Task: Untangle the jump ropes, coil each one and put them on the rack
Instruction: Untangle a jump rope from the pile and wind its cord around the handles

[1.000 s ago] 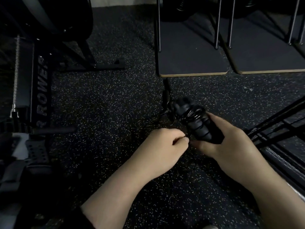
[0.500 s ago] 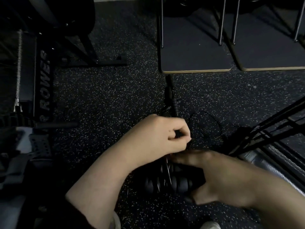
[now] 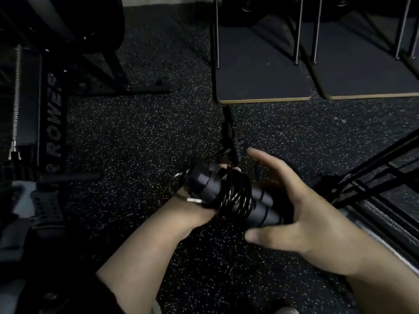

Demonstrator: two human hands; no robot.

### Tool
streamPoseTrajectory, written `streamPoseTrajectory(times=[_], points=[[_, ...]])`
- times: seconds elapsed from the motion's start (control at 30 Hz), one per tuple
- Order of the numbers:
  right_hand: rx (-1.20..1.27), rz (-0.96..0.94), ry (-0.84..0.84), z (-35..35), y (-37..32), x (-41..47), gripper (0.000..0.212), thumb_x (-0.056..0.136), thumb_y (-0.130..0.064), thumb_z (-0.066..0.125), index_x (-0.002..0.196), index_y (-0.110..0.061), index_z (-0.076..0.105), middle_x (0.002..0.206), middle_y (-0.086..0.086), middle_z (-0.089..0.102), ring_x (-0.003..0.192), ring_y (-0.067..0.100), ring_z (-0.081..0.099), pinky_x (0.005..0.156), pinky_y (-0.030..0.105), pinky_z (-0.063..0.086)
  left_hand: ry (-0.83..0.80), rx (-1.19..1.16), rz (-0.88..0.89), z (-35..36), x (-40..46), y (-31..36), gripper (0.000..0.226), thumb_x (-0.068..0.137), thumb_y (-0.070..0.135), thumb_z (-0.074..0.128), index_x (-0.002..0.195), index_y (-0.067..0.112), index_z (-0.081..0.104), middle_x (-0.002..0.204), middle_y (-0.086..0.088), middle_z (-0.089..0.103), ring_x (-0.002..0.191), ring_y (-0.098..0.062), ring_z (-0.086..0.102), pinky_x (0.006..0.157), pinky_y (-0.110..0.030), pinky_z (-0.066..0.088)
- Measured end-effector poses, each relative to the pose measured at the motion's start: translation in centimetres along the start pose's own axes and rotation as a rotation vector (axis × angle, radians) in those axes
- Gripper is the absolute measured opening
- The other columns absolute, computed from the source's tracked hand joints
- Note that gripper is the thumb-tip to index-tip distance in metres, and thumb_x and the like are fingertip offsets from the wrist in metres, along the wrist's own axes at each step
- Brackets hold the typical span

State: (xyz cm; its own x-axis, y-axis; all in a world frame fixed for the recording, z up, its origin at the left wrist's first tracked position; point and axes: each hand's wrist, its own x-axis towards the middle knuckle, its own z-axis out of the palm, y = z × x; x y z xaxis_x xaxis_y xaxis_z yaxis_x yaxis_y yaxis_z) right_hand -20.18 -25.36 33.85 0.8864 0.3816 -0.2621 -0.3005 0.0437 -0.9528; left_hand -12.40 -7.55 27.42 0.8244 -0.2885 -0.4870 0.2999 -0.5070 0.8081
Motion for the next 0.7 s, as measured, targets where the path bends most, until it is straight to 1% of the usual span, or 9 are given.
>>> streamPoseTrajectory(times=[0.07, 0.17, 0.27, 0.37, 0.43, 0.5, 0.57, 0.63, 0.7], points=[[-0.125, -0.068, 0.134, -0.8, 0.9, 0.3, 0.087, 0.079, 0.01, 0.075, 0.144, -0.038, 0.043, 0.121, -0.016, 0.074, 0.115, 0.002, 0.069, 0.091, 0.007, 0.048, 0.004, -0.035, 0.001, 0.3, 0.0, 0.7, 0.048, 0.098, 0.004, 0.052, 0.055, 0.024, 0.056, 0.044, 0.013, 0.052, 0.052, -0.004, 0.047, 0.046, -0.02, 0.037], [-0.257, -0.096, 0.407, -1.5, 1.2, 1.1, 0.075, 0.078, -0.007, 0.082, 0.138, -0.041, 0.054, 0.112, -0.025, 0.074, 0.106, -0.008, 0.068, 0.086, 0.001, 0.045, -0.043, 0.019, 0.078, 0.8, 0.0, 2.4, 0.04, 0.102, 0.016, 0.044, 0.067, 0.026, 0.062, 0.048, 0.012, 0.053, 0.045, -0.004, 0.044, 0.051, -0.027, 0.031], [-0.34, -0.044, 0.512, -1.9, 2.3, 1.4, 0.072, 0.081, -0.017, 0.084, 0.138, -0.048, 0.053, 0.109, -0.029, 0.073, 0.105, -0.01, 0.066, 0.087, 0.007, 0.047, -0.088, 0.187, 0.111, 0.7, -0.1, 2.4, 0.033, 0.102, 0.022, 0.049, 0.071, 0.012, 0.056, 0.057, 0.007, 0.054, 0.05, -0.012, 0.042, 0.052, -0.029, 0.032], [-0.507, 0.106, 0.592, -2.5, 3.4, 1.4, 0.086, 0.081, -0.031, 0.086, 0.148, -0.058, 0.038, 0.11, -0.034, 0.07, 0.104, -0.009, 0.066, 0.089, 0.02, 0.052, -0.11, 0.406, 0.224, 1.0, -0.8, 2.4, 0.032, 0.098, 0.029, 0.056, 0.075, 0.007, 0.057, 0.059, -0.002, 0.051, 0.047, -0.013, 0.036, 0.046, -0.031, 0.027], [-0.61, 0.196, 0.578, -2.5, 3.6, 1.4, 0.092, 0.083, -0.037, 0.084, 0.151, -0.062, 0.028, 0.116, -0.03, 0.067, 0.099, -0.005, 0.065, 0.08, 0.019, 0.052, -0.071, 0.679, 0.31, 1.1, -0.8, 2.4, 0.031, 0.094, 0.027, 0.057, 0.069, 0.01, 0.05, 0.056, 0.002, 0.047, 0.047, -0.013, 0.034, 0.045, -0.03, 0.025], [-0.723, 0.262, 0.521, -2.2, 3.6, 1.3, 0.091, 0.085, -0.039, 0.082, 0.154, -0.059, 0.025, 0.111, -0.022, 0.066, 0.081, -0.003, 0.062, 0.06, 0.012, 0.045, -0.053, 0.858, 0.395, 1.1, -1.1, 2.6, 0.029, 0.093, 0.027, 0.055, 0.067, 0.017, 0.047, 0.063, 0.004, 0.05, 0.054, -0.011, 0.042, 0.047, -0.029, 0.029], [-0.828, 0.358, 0.484, -2.0, 3.3, 1.3, 0.092, 0.086, -0.039, 0.082, 0.154, -0.058, 0.024, 0.096, -0.016, 0.066, 0.066, 0.002, 0.061, 0.051, 0.018, 0.047, -0.081, 0.903, 0.471, 0.9, -1.3, 2.7, 0.015, 0.097, 0.029, 0.054, 0.086, 0.025, 0.064, 0.084, 0.008, 0.061, 0.073, -0.01, 0.055, 0.059, -0.029, 0.044], [-0.863, 0.421, 0.428, -2.3, 3.7, 1.4, 0.092, 0.084, -0.039, 0.084, 0.152, -0.06, 0.026, 0.086, -0.011, 0.068, 0.06, 0.006, 0.061, 0.054, 0.025, 0.051, -0.121, 0.876, 0.533, 0.3, -1.7, 3.0, 0.01, 0.099, 0.031, 0.057, 0.102, 0.031, 0.067, 0.093, 0.013, 0.063, 0.08, -0.006, 0.056, 0.066, -0.024, 0.046], [-0.884, 0.426, 0.296, -2.0, 3.6, 1.4, 0.085, 0.084, -0.043, 0.083, 0.15, -0.058, 0.031, 0.103, -0.008, 0.071, 0.076, 0.005, 0.064, 0.068, 0.025, 0.055, -0.148, 0.838, 0.576, -0.3, -2.2, 3.2, 0.005, 0.097, 0.038, 0.06, 0.094, 0.035, 0.062, 0.081, 0.014, 0.06, 0.07, -0.003, 0.053, 0.057, -0.014, 0.036]])
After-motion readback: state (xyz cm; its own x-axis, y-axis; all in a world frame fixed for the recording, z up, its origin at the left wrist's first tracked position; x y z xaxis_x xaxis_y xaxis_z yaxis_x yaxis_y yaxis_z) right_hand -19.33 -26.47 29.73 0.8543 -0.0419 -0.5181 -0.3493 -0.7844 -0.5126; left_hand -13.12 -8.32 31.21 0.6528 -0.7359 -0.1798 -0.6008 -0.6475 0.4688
